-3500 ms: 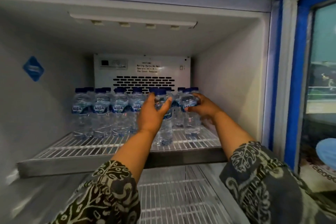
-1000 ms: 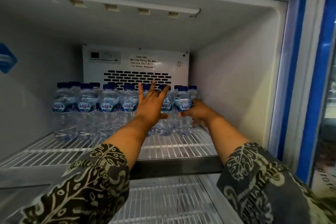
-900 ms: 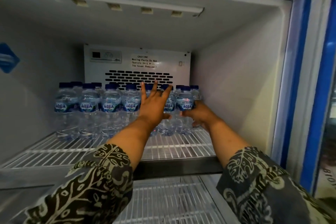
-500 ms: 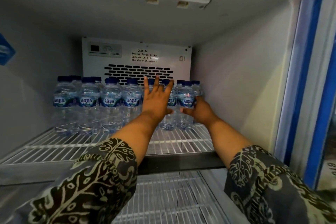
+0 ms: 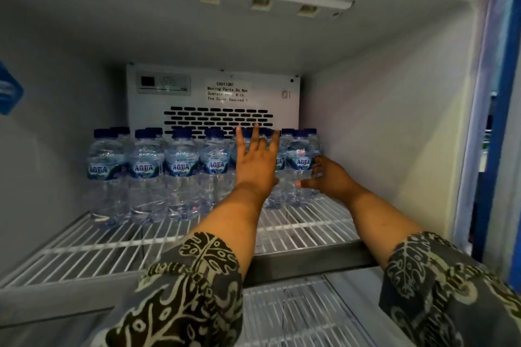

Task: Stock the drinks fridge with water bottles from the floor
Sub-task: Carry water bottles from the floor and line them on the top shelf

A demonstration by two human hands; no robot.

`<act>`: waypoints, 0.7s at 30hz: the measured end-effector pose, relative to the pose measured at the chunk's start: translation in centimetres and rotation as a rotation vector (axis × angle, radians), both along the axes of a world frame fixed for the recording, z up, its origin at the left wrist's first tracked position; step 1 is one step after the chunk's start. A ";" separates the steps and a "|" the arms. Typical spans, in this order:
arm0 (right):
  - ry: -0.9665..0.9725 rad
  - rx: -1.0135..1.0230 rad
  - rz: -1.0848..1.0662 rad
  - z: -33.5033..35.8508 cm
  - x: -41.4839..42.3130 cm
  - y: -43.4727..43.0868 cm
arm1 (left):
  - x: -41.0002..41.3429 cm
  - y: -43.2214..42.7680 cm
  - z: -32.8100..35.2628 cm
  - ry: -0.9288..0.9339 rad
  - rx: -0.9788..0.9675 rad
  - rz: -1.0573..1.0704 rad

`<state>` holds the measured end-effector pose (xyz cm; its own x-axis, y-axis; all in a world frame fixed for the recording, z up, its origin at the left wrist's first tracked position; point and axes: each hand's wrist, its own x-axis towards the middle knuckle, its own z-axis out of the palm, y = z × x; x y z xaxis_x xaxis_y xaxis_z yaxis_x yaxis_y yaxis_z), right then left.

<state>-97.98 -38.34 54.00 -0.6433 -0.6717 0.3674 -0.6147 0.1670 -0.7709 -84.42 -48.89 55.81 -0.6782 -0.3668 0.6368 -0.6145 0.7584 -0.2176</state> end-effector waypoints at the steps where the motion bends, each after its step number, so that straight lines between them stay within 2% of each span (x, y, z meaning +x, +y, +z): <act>1: 0.009 0.013 -0.004 0.0 0.1 0.0 | -0.2 0.0 -0.1 0.000 -0.006 0.005; 6: 0.166 0.194 -0.063 1.1 2.0 1.1 | 0.5 0.4 0.2 -0.031 0.018 -0.026; 9: 0.188 0.216 -0.155 1.9 4.3 3.1 | 2.3 1.0 0.8 -0.083 0.047 -0.125; 14: 0.303 0.103 -0.154 0.6 8.1 7.9 | 7.4 4.8 0.2 -0.095 0.136 -0.127; 21: 0.403 -0.020 -0.062 -4.9 14.3 16.2 | 16.6 14.5 -6.2 0.004 0.223 -0.047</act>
